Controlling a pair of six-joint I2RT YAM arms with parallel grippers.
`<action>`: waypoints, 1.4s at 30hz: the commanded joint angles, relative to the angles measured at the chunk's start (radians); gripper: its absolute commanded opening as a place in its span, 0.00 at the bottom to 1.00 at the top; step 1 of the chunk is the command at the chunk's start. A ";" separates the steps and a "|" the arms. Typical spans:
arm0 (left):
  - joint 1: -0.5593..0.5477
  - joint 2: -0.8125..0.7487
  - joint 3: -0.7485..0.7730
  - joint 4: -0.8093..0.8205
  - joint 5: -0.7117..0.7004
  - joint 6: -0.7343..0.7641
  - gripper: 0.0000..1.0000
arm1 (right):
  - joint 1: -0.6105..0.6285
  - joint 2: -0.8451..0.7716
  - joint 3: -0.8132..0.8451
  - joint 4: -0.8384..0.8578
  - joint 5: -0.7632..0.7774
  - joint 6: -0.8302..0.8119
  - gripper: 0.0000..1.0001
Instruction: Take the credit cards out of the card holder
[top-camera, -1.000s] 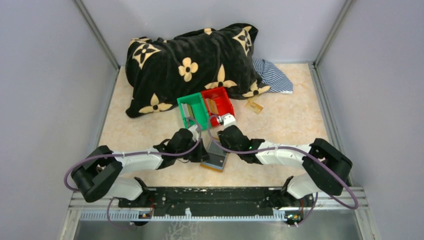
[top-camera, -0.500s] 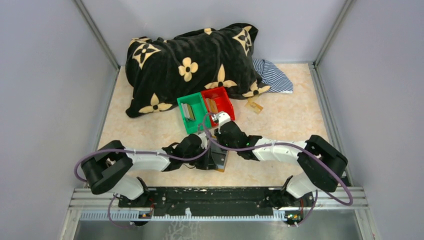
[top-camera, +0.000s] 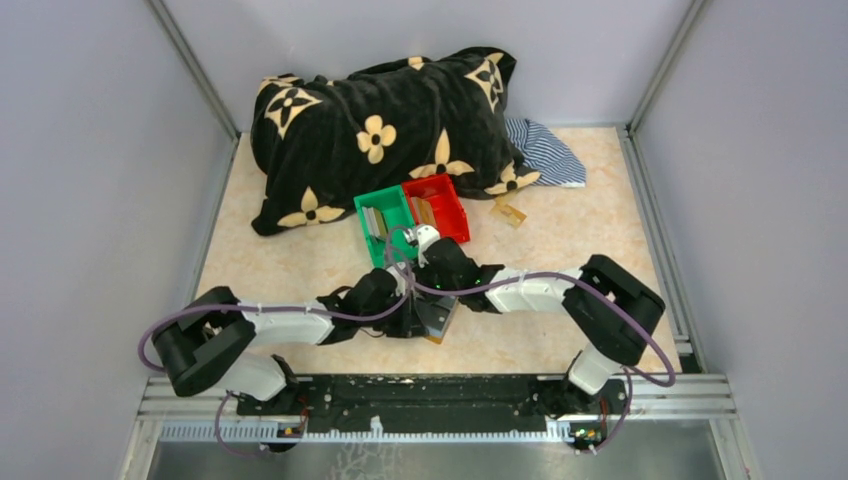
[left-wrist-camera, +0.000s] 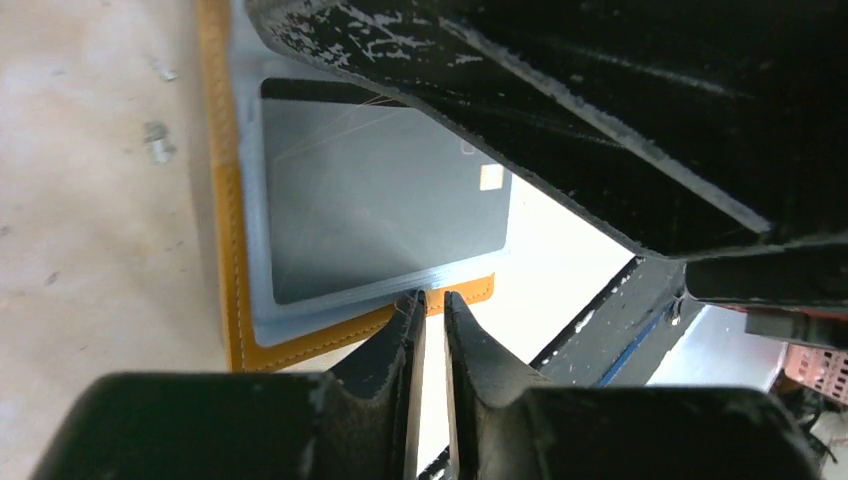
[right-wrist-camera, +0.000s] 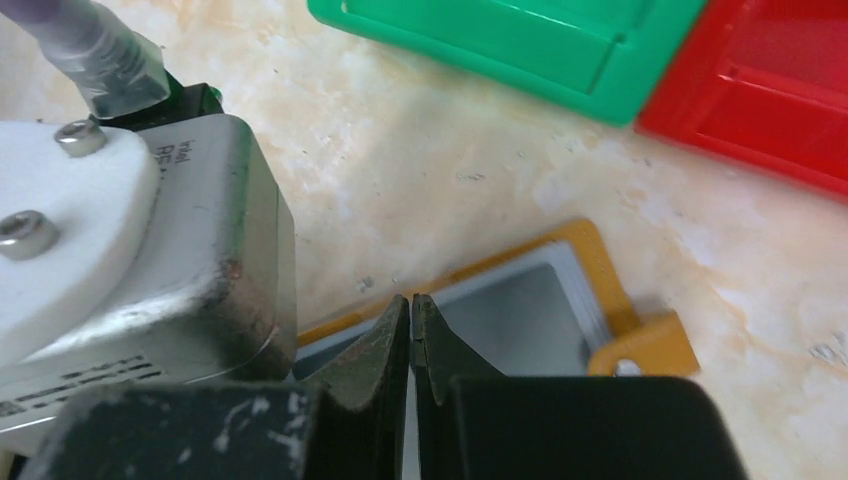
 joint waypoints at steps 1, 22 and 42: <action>-0.015 -0.034 -0.044 -0.069 -0.021 0.046 0.20 | 0.005 0.050 0.085 0.113 -0.062 -0.002 0.05; 0.235 -0.153 -0.105 -0.198 -0.029 0.064 0.21 | -0.052 0.081 0.011 0.083 0.039 0.046 0.01; 0.263 0.042 -0.016 -0.070 0.078 0.059 0.21 | -0.055 -0.236 -0.192 0.067 -0.099 0.148 0.01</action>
